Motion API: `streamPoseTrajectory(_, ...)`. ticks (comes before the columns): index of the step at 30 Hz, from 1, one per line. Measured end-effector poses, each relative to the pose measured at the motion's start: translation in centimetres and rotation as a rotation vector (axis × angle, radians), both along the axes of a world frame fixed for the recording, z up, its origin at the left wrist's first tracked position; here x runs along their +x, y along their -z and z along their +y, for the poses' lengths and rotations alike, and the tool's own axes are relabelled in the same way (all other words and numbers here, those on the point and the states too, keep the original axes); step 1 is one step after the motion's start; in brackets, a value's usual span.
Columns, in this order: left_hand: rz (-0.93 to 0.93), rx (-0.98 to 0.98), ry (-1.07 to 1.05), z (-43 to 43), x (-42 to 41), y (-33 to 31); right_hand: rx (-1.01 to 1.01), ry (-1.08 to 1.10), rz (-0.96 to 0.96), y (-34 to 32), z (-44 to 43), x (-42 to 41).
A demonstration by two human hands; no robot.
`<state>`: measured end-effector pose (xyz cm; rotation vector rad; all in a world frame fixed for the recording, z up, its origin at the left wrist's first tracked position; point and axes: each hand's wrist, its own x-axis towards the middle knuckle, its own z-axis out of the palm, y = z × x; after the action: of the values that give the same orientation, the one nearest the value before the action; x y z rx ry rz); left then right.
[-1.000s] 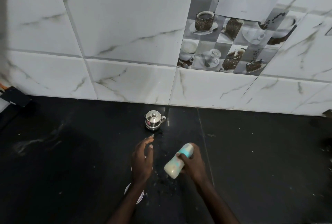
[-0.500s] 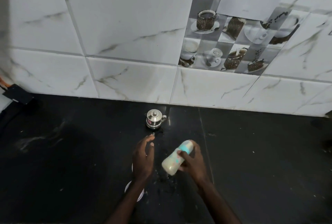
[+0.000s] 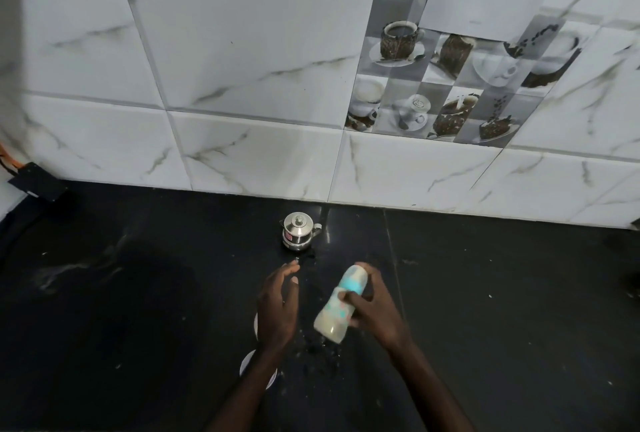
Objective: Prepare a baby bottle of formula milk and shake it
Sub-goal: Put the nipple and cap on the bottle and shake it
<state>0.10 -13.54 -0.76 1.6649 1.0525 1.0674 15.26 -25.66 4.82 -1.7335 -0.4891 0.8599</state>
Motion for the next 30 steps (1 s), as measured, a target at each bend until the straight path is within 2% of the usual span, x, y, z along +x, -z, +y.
streamPoseTrajectory(3,-0.002,0.006,0.01,0.2,0.1,-0.1,-0.016,0.138,-0.216,-0.3,-0.3,0.2)
streamPoseTrajectory(4,-0.002,0.001,0.01,0.2,0.2,-0.1,0.011,0.154,-0.185,-0.3,-0.3,0.3)
streamPoseTrajectory(6,0.002,-0.007,0.011,0.1,0.2,-0.1,0.041,0.017,-0.046,-0.4,-0.2,0.1)
streamPoseTrajectory(7,0.004,-0.003,0.011,0.1,0.2,-0.1,0.025,-0.013,-0.051,-0.2,-0.3,0.2)
streamPoseTrajectory(10,-0.009,-0.001,0.009,0.3,0.4,0.1,0.045,0.186,-0.219,-0.7,-0.7,0.4)
streamPoseTrajectory(11,-0.011,-0.01,0.007,0.3,0.5,0.2,0.062,0.175,-0.222,-0.8,-0.8,0.5)
streamPoseTrajectory(14,-0.001,-0.002,0.008,0.5,0.6,0.3,0.036,-0.048,-0.234,-0.9,-1.1,0.0)
streamPoseTrajectory(17,-0.018,-0.01,0.012,0.6,0.9,0.4,0.066,0.18,-0.28,-1.2,-1.1,0.4)
streamPoseTrajectory(18,-0.021,-0.019,0.01,0.6,0.9,0.5,0.084,0.155,-0.263,-1.1,-1.1,0.6)
streamPoseTrajectory(21,-0.021,-0.015,0.011,0.7,0.9,0.7,0.009,-0.123,-0.243,-1.0,-1.3,0.9)
streamPoseTrajectory(24,-0.02,-0.017,0.01,1.0,1.2,0.6,0.058,0.109,-0.275,-1.0,-1.4,1.3)
streamPoseTrajectory(28,-0.001,0.0,0.009,1.0,1.2,0.6,0.02,-0.082,-0.256,-0.6,-1.1,1.1)
streamPoseTrajectory(30,0.005,0.004,0.012,1.1,1.2,0.4,0.043,0.082,-0.257,-0.7,-1.1,1.7)
